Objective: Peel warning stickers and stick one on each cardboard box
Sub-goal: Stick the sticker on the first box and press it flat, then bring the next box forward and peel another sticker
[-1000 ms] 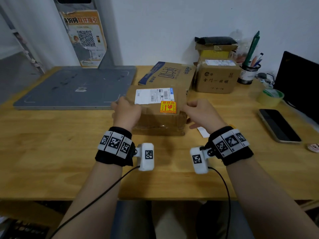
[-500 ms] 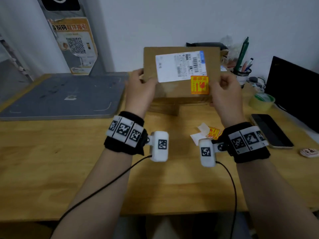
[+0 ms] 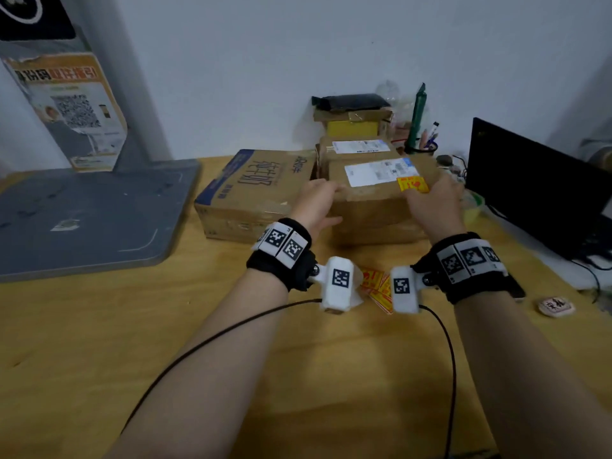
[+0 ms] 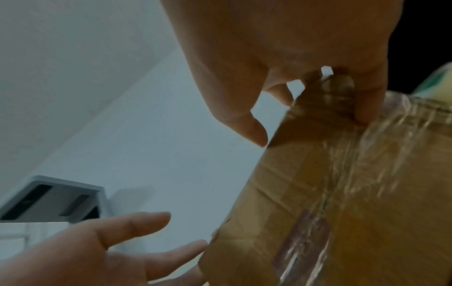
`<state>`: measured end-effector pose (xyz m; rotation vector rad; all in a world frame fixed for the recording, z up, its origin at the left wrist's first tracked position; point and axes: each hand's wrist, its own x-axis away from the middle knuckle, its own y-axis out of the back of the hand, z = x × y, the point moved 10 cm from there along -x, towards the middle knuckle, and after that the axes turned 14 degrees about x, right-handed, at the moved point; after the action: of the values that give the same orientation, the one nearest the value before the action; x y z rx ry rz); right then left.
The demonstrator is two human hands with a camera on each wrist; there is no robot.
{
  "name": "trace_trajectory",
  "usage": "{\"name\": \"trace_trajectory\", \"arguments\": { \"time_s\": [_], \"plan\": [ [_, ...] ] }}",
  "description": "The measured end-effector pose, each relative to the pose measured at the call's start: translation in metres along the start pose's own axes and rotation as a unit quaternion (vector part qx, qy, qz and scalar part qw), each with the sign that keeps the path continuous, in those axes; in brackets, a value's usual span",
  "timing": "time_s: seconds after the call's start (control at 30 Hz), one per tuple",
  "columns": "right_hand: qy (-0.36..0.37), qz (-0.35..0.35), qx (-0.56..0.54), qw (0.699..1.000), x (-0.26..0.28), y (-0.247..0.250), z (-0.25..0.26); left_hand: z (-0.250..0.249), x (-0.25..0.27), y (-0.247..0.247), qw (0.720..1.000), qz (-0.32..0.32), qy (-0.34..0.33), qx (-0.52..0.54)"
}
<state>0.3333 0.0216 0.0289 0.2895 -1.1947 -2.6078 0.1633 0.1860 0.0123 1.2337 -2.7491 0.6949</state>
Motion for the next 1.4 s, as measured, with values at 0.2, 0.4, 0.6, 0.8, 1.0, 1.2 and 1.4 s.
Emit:
{"name": "trace_trajectory", "arguments": {
  "time_s": [0.2, 0.4, 0.6, 0.8, 1.0, 1.2, 1.4],
  "plan": [
    [0.015, 0.076, 0.059, 0.995, -0.001, -0.023, 0.002, -0.002, -0.013, 0.015, 0.999, -0.003, -0.015, -0.034],
    [0.144, 0.078, -0.032, 0.986, 0.023, -0.026, 0.079, -0.066, -0.006, 0.092, 0.964, -0.18, -0.184, -0.067],
    [0.152, 0.252, -0.054, 0.954, 0.068, -0.093, 0.128, -0.093, 0.006, 0.174, 0.914, -0.33, -0.202, -0.123],
    [0.15, 0.314, -0.036, 0.937, 0.095, -0.126, 0.142, -0.074, -0.006, 0.205, 0.944, -0.298, -0.115, -0.08],
    [0.182, 0.303, 0.003, 0.935, 0.112, -0.13, 0.15, -0.062, 0.006, 0.209, 0.962, -0.253, -0.091, -0.054],
    [0.215, 0.293, 0.045, 0.931, 0.139, -0.116, 0.142, -0.051, 0.052, 0.217, 0.958, -0.264, -0.097, -0.057],
    [0.244, 0.283, 0.07, 0.925, 0.172, -0.094, 0.11, -0.026, 0.111, 0.224, 0.96, -0.251, -0.106, -0.065]
  ]
}}
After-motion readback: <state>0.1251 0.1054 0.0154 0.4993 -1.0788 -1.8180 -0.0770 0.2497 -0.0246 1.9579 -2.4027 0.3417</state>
